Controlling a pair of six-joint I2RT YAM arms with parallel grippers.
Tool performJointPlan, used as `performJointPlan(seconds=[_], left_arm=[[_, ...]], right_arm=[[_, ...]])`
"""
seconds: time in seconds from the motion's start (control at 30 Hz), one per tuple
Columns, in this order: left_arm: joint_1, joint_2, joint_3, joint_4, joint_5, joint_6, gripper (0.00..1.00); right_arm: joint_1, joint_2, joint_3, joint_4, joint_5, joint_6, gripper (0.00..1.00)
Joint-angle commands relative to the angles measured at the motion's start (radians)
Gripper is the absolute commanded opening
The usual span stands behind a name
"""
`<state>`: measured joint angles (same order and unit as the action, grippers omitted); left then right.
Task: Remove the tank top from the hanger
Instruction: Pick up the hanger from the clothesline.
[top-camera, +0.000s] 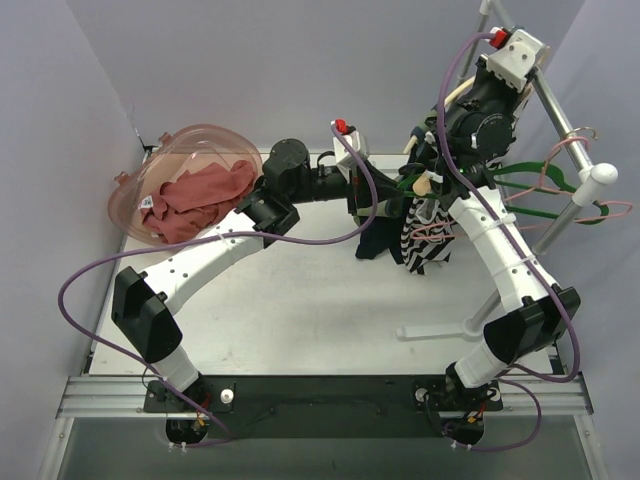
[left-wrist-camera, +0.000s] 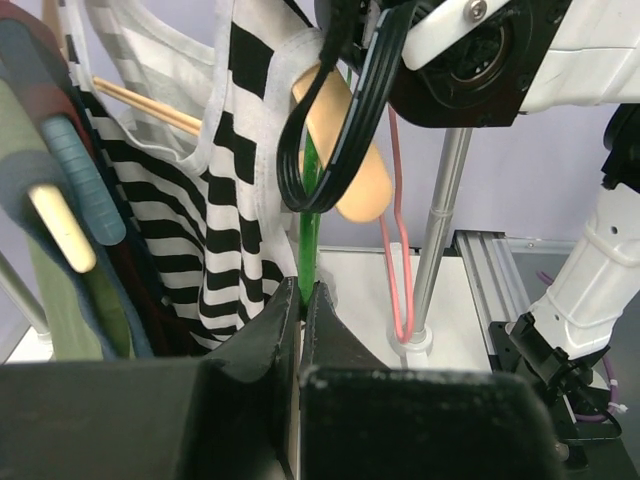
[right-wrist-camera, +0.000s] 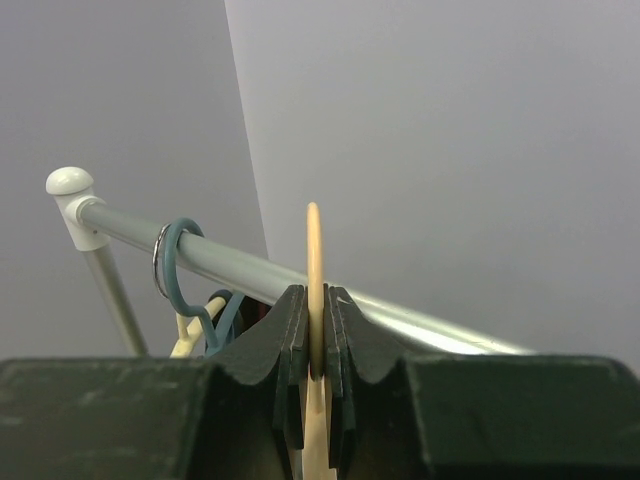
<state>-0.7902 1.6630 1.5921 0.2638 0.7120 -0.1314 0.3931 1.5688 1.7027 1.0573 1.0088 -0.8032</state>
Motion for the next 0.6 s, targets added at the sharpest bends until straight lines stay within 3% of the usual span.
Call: performJointPlan(seconds=[0.0, 0.57], left_arm=[[-0.021, -0.012, 0.049, 0.026, 0.023, 0.003, 0.0], [-0.047, 0.001, 0.042, -0.015, -0.04, 0.038, 0.0]], right_arm=[[-0.003, 0.0, 0.064, 0.03, 0.027, 0.082, 0.0], [0.003, 0.039, 0.178, -0.126, 0.103, 0.214, 0.0]])
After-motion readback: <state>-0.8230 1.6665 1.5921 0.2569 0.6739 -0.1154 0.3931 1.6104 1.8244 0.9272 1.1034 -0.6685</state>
